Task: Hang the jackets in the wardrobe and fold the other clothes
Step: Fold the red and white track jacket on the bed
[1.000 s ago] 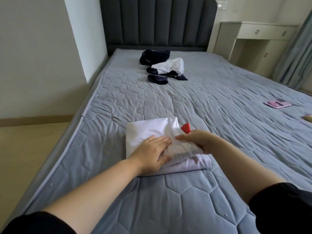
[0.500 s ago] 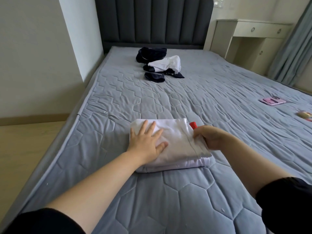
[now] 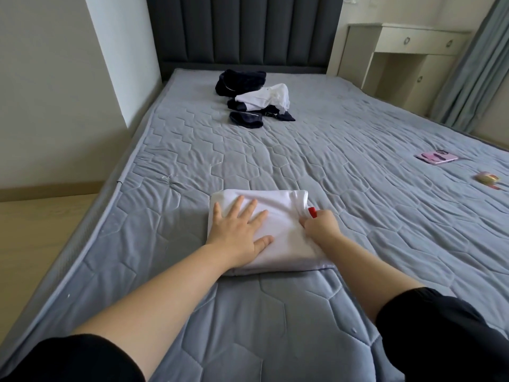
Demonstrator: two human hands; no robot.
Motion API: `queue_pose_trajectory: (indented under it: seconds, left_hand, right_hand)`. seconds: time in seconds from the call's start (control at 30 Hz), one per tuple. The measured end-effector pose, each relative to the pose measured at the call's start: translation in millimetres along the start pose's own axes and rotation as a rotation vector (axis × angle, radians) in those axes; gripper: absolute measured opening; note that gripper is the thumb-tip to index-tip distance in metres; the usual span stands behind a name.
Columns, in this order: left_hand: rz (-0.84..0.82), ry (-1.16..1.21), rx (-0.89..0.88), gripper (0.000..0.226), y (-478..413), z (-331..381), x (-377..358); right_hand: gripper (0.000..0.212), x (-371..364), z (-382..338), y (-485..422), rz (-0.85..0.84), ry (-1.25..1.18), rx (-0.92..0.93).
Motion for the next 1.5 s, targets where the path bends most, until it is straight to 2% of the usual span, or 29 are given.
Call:
queue_pose_trajectory:
  seconds: [0.07,0.13,0.23,0.33,0.5,0.6,0.67,0.7,0.77,0.8,0.83,0.9,0.97,1.07,1.17,1.23,1.33,1.43,1.5]
  left_hand:
    - [-0.015,-0.001,0.003,0.069,-1.4,0.2,-0.2]
    - [-0.025,-0.013,0.005,0.068,-2.3,0.8,-0.4]
    - [-0.007,-0.042,0.011,0.068,-3.1,3.9,0.0]
    - [0.044,-0.092,0.001,0.068,-2.1,10.5,0.2]
    - [0.068,-0.127,-0.012,0.069,-3.9,13.7,-1.9]
    - [0.061,-0.085,-0.029,0.068,-4.3,12.3,-3.7]
    - [0.143,0.149,-0.026,0.065,-4.9,4.2,2.3]
    - [0.267,0.330,0.008,0.063,-4.7,-4.1,9.7]
    - [0.498,0.739,0.210,0.062,-3.4,-35.5,16.8]
    - [0.489,1.013,0.357,0.064,-2.1,-53.8,12.5]
    - [0.374,1.344,0.479,0.065,-1.0,-66.0,2.5]
    - [-0.008,1.954,0.500,0.057,2.8,-67.2,-18.8]
    - [-0.196,2.168,0.401,0.054,11.1,-64.2,-26.1]
    - [-0.204,2.247,0.327,0.050,14.8,-62.8,-30.0]
    - [-0.131,2.216,0.369,0.026,15.5,-61.4,-24.6]
    - [-0.099,2.117,0.390,0.017,15.6,-64.2,-20.1]
    - [-0.110,1.991,0.327,0.032,16.7,-66.0,-11.3]
    - [-0.061,1.947,0.366,0.025,6.8,-71.2,-11.1]
    - [-0.019,1.935,0.397,0.019,-7.6,-77.4,-7.7]
  right_hand:
    - [0.028,-1.7,2.7,-1.2,0.059,0.120,0.004]
    - [0.046,2.8,7.7,-0.6,0.057,0.093,-0.086]
    - [0.053,10.2,11.4,-2.1,-0.094,0.034,-0.152]
    - [0.063,10.7,13.9,-0.5,-0.262,-0.151,-0.239]
    - [0.067,8.4,15.8,5.3,-0.464,-0.179,-0.355]
    - [0.059,10.5,12.5,7.7,-0.518,-0.248,-0.317]
    - [0.048,9.4,5.2,6.7,-0.512,-0.355,-0.237]
    - [0.043,8.6,-0.1,5.8,-0.513,-0.416,-0.198]
    - [0.029,7.5,-14.4,6.6,-0.521,-0.511,-0.118]
    - [0.023,7.8,-21.8,7.4,-0.514,-0.542,-0.071]
    - [0.019,8.5,-28.7,8.1,-0.498,-0.565,-0.028]
    - [0.013,8.9,-38.4,10.1,-0.472,-0.610,0.025]
    - [0.012,6.7,-43.1,13.8,-0.502,-0.656,0.032]
    - [0.011,1.4,-45.8,18.7,-0.557,-0.713,0.023]
    - [0.010,2.0,-43.5,20.4,-0.549,-0.743,0.009]
    - [0.020,4.1,-29.9,15.8,-0.485,-0.708,-0.002]
    - [0.034,4.9,-1.1,12.3,-0.381,-0.599,-0.081]
    - [0.034,0.9,-0.6,3.2,-0.325,-0.525,-0.071]
    - [0.026,1.7,-15.2,-11.1,-0.214,-0.456,-0.026]
Point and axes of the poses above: each hand's wrist, its own y-axis away from the middle knuckle, its own x-axis out of the back of the hand, z = x × y, the point moved 4 cm from there along -y, towards the middle knuckle, and after that the axes turned 5 degrees about -z, right-handed, at the moved point
